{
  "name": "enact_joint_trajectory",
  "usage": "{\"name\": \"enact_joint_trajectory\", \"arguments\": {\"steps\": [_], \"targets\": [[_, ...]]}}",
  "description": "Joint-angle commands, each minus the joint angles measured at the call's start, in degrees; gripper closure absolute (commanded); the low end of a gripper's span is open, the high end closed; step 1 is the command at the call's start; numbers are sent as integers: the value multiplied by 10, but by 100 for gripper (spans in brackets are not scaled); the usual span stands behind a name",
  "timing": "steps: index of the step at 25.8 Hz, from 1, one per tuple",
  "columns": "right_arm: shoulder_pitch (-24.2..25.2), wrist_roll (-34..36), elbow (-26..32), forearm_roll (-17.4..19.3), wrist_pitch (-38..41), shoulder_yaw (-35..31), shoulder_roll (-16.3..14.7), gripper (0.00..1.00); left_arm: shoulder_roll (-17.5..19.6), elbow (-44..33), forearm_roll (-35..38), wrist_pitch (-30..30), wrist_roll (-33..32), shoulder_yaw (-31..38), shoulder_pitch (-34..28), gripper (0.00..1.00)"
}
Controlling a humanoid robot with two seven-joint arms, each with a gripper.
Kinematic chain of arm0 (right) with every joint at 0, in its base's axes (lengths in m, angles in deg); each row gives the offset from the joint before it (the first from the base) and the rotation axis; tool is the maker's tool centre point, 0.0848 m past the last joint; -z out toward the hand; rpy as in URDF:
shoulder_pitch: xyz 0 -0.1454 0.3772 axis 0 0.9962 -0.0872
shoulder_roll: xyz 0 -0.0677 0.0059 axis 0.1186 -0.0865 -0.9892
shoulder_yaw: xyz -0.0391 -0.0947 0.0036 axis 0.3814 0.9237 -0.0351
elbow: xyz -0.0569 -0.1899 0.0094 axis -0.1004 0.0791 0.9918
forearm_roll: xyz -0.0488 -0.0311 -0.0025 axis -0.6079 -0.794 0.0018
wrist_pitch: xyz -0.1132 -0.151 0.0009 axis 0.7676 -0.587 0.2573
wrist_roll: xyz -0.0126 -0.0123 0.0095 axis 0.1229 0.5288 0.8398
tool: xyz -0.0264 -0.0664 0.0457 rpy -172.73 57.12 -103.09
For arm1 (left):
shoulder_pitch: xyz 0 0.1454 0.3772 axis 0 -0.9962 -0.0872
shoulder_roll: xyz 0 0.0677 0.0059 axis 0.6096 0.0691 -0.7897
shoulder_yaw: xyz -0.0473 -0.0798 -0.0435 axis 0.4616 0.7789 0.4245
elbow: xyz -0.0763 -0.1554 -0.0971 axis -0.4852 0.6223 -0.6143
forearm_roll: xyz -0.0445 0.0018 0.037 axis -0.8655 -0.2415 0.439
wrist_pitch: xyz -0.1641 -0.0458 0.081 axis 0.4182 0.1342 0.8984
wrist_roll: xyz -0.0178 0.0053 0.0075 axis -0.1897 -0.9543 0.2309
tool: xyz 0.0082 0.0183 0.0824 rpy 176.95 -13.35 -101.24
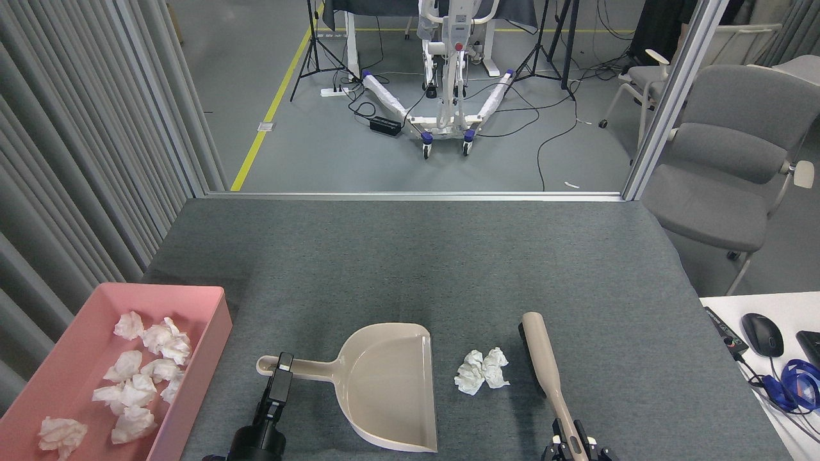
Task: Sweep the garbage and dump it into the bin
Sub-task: 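Sweep the white tissue into the dustpan with the brush in the right gripper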
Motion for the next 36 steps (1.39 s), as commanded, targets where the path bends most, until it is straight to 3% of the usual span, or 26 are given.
{"name": "enact_joint_trajectory", "arguments": {"steps": [1,6,9,17,25,33,36], "targets": [[12,-5,6,0,16,-8,-3,100,-1,2,0,0,0,0,2,30],[16,-9,4,2,18,-3,-7,100,-3,2,4,0,-1,3,2,33],[18,-8,2,2,19,19,-4,100,-3,2,6,2,-1,3,3,41],[19,-9,-2,1,15,115,27,100,-2,2,6,28,-2,4,4,66],[-11,-3,-6,1,13,194,71,100,2,3,7,73,-4,3,0,99],[-12,0,26,2,12,190,65,100,3,5,3,83,-3,4,-2,100],[-11,3,54,3,12,142,49,100,2,0,-9,81,-2,5,-3,100]]}}
